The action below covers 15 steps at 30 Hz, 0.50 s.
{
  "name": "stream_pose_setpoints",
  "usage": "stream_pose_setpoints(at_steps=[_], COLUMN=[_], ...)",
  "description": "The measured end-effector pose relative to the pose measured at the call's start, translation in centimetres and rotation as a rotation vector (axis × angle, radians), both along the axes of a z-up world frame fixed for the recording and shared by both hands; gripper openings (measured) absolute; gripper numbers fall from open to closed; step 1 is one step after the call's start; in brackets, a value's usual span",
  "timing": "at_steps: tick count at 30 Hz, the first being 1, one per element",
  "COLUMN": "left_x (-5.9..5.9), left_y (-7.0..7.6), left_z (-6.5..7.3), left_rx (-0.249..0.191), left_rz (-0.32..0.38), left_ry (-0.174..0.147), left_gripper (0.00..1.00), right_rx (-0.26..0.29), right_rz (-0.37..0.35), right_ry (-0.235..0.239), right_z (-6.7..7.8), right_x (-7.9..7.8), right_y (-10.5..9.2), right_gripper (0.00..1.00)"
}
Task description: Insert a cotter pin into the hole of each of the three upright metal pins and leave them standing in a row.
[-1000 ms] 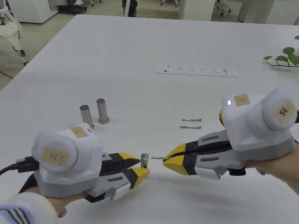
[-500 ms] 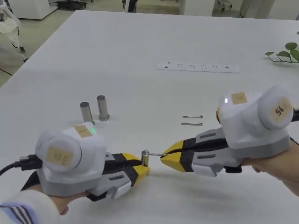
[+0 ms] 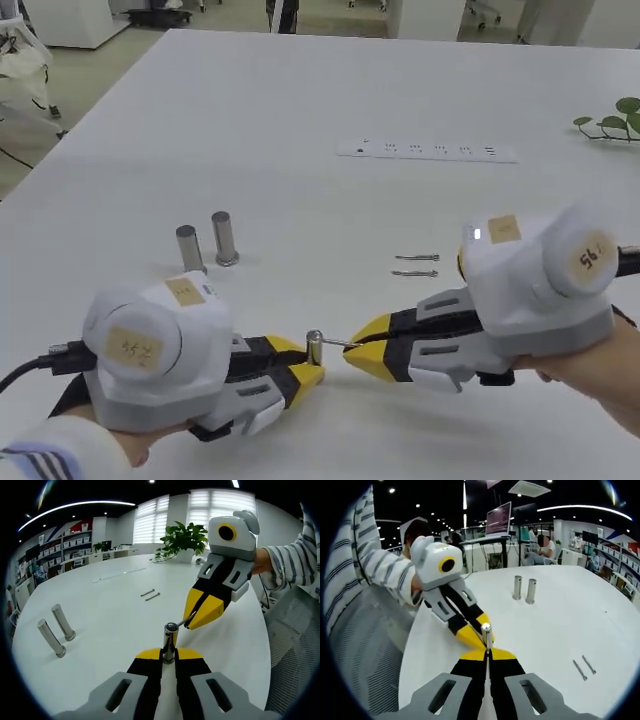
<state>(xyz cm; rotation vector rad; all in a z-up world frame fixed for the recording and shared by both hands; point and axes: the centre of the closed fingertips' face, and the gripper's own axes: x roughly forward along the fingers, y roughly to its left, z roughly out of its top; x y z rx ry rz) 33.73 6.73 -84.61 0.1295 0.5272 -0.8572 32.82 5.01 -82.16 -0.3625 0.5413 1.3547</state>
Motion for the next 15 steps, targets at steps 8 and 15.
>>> stream_pose_setpoints(at_steps=[8, 15], left_x=[0.01, 0.01], left_y=[-0.01, 0.02], left_z=[-0.01, -0.01], left_rx=[0.012, 0.015], left_rz=[-0.017, -0.026], left_ry=[-0.007, -0.012], left_gripper=[0.07, 0.07], right_rx=[-0.053, -0.103], right_rz=[0.048, 0.081], right_ry=[-0.055, -0.095], right_z=[0.24, 0.1], right_x=[-0.06, -0.19], right_y=[0.07, 0.1], right_gripper=[0.02, 0.02])
